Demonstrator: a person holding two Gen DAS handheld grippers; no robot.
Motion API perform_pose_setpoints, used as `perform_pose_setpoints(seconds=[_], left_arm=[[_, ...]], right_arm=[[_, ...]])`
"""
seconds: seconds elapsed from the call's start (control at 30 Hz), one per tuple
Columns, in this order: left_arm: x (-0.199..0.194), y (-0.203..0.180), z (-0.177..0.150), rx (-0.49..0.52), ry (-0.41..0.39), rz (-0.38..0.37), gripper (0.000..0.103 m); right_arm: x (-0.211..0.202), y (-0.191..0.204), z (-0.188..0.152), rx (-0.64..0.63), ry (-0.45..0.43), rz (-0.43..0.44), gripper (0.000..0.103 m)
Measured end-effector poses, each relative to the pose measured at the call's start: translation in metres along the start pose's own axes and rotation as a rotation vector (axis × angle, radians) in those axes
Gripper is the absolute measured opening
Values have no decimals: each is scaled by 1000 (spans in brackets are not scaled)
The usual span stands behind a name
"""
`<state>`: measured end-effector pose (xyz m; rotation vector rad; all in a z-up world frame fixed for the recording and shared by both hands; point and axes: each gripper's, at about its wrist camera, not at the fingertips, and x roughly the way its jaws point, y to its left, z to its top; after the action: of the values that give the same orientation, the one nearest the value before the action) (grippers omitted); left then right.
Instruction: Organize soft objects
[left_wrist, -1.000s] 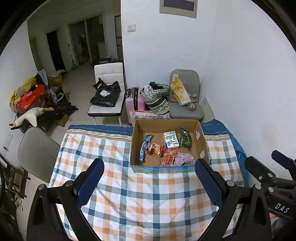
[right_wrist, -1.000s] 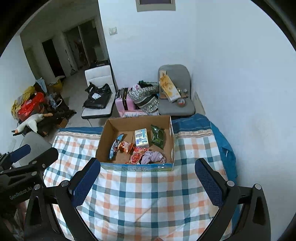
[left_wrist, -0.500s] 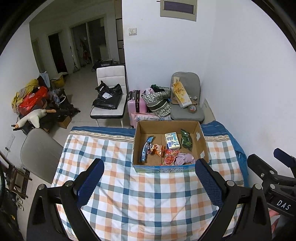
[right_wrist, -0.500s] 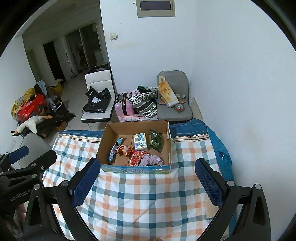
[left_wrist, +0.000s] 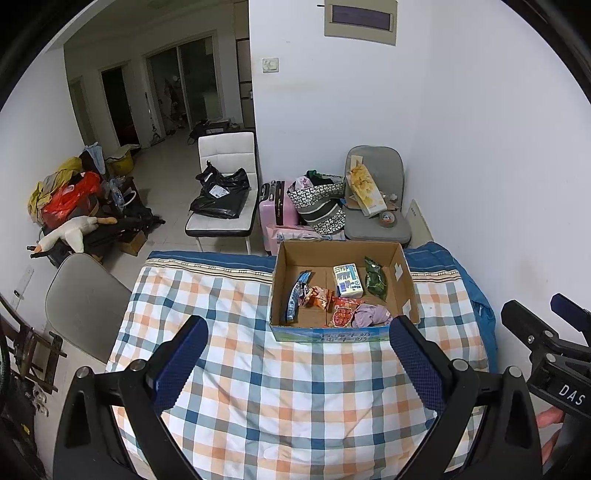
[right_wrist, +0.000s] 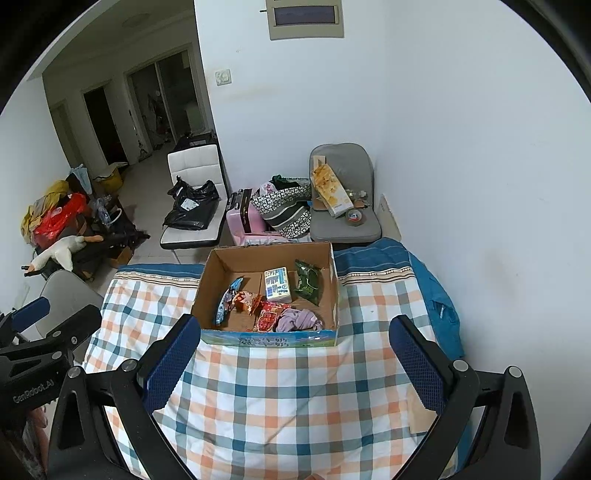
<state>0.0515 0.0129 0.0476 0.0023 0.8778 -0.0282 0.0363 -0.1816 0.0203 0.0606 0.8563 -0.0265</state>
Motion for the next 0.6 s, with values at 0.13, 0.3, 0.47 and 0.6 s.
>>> perform_pose_setpoints(seconds=[0.13,0.3,0.47,0.6], left_arm=[[-1,0,-1,0,-1,1,101],[-1,0,-1,0,2,3,101],[-1,1,-1,-1,0,3,101],[-1,0,-3,-4,-2,11,101]], right_arm=[[0,0,0,1,-1,-1,103],[-2,-1,0,-1,-1,0,103],[-4,-2,3,2,-2,-1,103],[-6,-4,4,0,0,1,103]])
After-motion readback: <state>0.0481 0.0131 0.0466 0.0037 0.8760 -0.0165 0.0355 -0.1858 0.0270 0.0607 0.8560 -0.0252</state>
